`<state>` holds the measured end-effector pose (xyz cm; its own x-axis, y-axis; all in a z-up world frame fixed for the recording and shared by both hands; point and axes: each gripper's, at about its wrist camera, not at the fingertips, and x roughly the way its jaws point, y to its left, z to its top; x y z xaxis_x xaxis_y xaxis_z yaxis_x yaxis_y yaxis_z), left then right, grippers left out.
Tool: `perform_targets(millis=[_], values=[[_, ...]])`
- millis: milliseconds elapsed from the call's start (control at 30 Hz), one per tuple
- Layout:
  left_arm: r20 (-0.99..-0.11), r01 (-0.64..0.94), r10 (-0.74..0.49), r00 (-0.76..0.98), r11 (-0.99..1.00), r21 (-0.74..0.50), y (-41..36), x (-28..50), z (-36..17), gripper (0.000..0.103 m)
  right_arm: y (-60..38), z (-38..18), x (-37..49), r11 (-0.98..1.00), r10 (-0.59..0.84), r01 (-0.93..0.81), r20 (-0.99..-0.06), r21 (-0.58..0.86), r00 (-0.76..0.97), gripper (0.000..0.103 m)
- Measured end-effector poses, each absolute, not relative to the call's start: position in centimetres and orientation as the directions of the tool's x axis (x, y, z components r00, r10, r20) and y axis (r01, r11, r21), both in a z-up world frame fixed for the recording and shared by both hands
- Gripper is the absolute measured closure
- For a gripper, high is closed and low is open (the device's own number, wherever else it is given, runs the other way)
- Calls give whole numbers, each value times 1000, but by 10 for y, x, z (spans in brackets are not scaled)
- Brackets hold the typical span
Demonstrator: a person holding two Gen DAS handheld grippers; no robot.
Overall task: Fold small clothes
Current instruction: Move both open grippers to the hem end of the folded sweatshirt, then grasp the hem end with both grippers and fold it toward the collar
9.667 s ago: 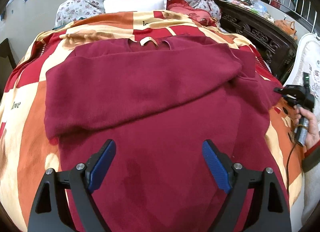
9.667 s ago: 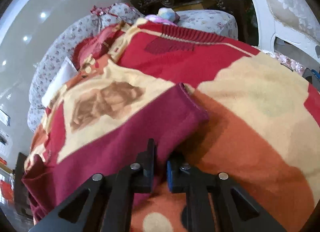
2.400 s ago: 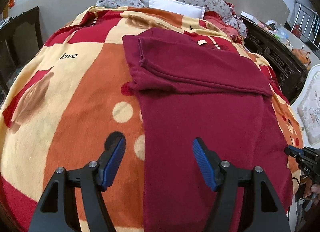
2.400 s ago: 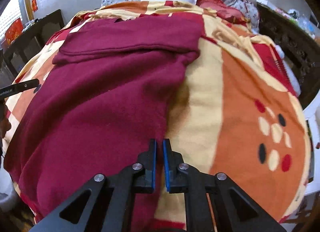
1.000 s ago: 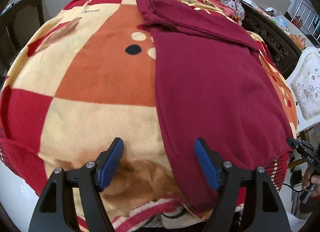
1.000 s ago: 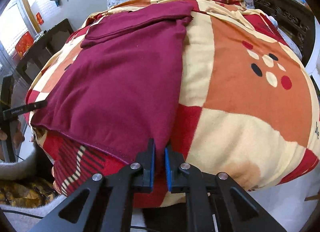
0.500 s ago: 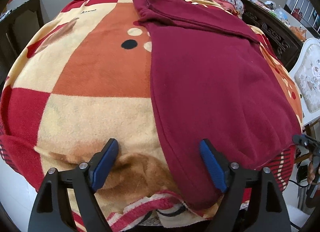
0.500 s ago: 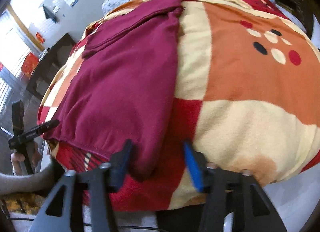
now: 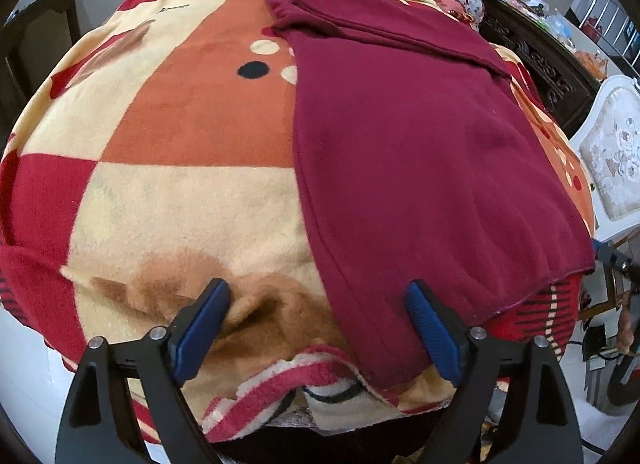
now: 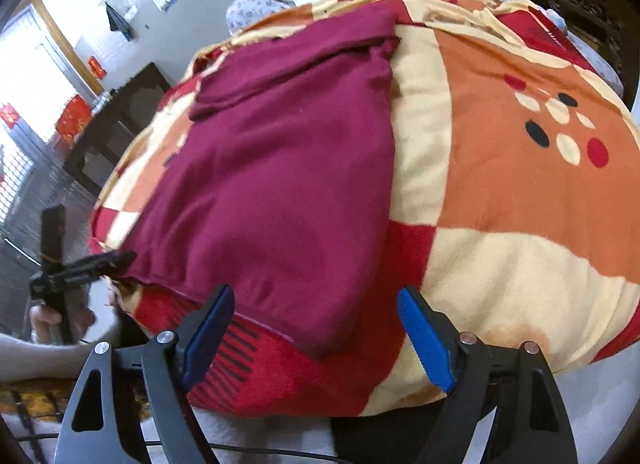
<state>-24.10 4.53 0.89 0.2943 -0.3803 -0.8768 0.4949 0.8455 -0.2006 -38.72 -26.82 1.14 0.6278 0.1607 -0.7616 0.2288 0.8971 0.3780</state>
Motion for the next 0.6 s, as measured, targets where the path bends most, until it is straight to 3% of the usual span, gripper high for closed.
perform_targets(millis=[67,133,333,367,400,433,500,600], values=[[-879,502,-384,282,840,-205,41,-241,9,13,-270,12,-387,893,169,229,-760,388,627,18],[-882,500,-389,267,838,-219,39,-238,10,13,-268,10,-384,901,170,220,-770,375,615,38],[-870,491,-433,237,826,-277,39,-233,13,16,-266,-2,-380,901,204,199,-783,384,588,50],[-873,501,-420,247,827,-256,37,-233,12,25,-267,-2,-381,902,203,195,-778,384,595,54],[-878,504,-399,263,833,-228,35,-233,12,43,-268,-2,-381,904,202,192,-776,383,597,63],[-882,507,-378,282,839,-198,34,-234,12,51,-269,-2,-381,904,203,189,-775,383,599,70],[-875,518,-392,283,831,-205,35,-234,14,77,-271,-4,-380,906,204,183,-774,381,600,76],[-874,536,-408,264,815,-218,33,-235,15,87,-270,-4,-380,904,219,167,-763,392,608,80]])
